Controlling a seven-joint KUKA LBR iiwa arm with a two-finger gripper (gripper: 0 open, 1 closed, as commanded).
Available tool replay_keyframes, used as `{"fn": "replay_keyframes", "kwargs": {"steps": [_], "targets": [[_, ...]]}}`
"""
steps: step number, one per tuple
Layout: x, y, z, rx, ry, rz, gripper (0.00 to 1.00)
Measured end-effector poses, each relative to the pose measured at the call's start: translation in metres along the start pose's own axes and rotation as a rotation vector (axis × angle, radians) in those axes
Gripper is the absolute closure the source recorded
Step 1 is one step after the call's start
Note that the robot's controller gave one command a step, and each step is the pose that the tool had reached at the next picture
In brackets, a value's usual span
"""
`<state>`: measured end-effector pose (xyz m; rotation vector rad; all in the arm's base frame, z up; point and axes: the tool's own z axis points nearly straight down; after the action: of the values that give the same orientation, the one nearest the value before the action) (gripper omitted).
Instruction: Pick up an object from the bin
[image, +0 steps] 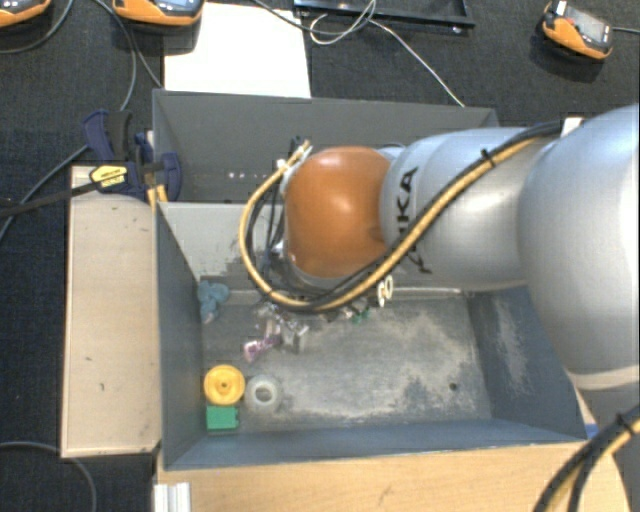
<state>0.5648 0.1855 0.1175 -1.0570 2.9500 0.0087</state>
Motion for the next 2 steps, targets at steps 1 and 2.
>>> {"fn": "replay_keyframes", "kwargs": {"steps": [1,2], "targets": [[-0.0022,-0.0009,-0.0105,0.003,-0.008,0.001,1.00],[-0.0016,-0.0005,-0.0149,0.001,-0.005,0.002,1.00]]}}
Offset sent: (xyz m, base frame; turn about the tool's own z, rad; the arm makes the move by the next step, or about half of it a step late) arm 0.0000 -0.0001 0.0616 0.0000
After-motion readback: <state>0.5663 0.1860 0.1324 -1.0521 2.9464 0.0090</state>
